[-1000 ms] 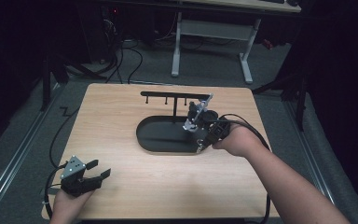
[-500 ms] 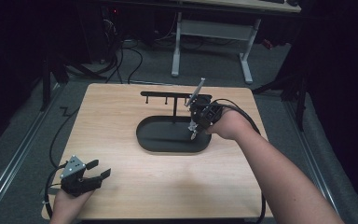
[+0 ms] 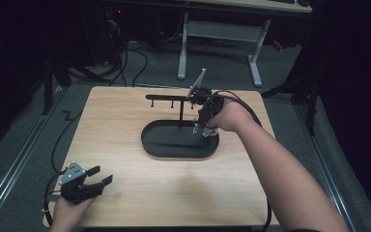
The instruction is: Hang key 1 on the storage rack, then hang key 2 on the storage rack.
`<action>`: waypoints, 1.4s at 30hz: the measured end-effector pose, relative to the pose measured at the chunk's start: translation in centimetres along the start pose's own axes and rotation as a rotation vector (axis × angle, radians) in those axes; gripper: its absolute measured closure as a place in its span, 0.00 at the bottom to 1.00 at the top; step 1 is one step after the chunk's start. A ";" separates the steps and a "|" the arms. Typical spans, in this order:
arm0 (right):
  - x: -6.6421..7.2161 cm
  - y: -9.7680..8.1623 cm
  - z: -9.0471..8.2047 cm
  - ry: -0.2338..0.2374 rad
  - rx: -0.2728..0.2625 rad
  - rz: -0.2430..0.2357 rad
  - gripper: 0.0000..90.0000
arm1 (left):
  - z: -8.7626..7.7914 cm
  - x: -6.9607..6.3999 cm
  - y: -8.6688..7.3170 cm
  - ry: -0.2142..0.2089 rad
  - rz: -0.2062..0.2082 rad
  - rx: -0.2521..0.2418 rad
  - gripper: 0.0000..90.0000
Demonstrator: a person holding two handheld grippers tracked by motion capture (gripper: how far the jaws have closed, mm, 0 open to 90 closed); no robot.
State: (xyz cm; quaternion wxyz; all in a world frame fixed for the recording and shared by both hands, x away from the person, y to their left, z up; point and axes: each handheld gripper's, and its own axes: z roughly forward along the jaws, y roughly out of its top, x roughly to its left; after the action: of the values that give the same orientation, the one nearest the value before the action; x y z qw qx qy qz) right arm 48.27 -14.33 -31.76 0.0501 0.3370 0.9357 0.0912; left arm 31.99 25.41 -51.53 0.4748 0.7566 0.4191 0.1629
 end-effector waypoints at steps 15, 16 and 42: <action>-1.9 2.0 0.2 -0.008 -0.032 0.032 0.99 | 0.2 0.0 -0.1 -0.005 -0.002 0.010 0.38; -2.0 2.2 0.2 -0.011 -0.034 0.023 0.99 | 0.2 -0.1 -0.1 -0.005 -0.003 0.009 0.38; -3.8 3.4 0.4 -0.050 -0.054 0.063 0.99 | -0.7 -0.2 -0.6 0.008 0.008 0.013 0.38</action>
State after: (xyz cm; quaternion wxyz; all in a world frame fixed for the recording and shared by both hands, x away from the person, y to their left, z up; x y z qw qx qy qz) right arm 53.29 -14.15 -31.30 0.0796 0.3669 0.9204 0.1095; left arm 31.06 25.78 -51.65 0.4675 0.7607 0.4188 0.1652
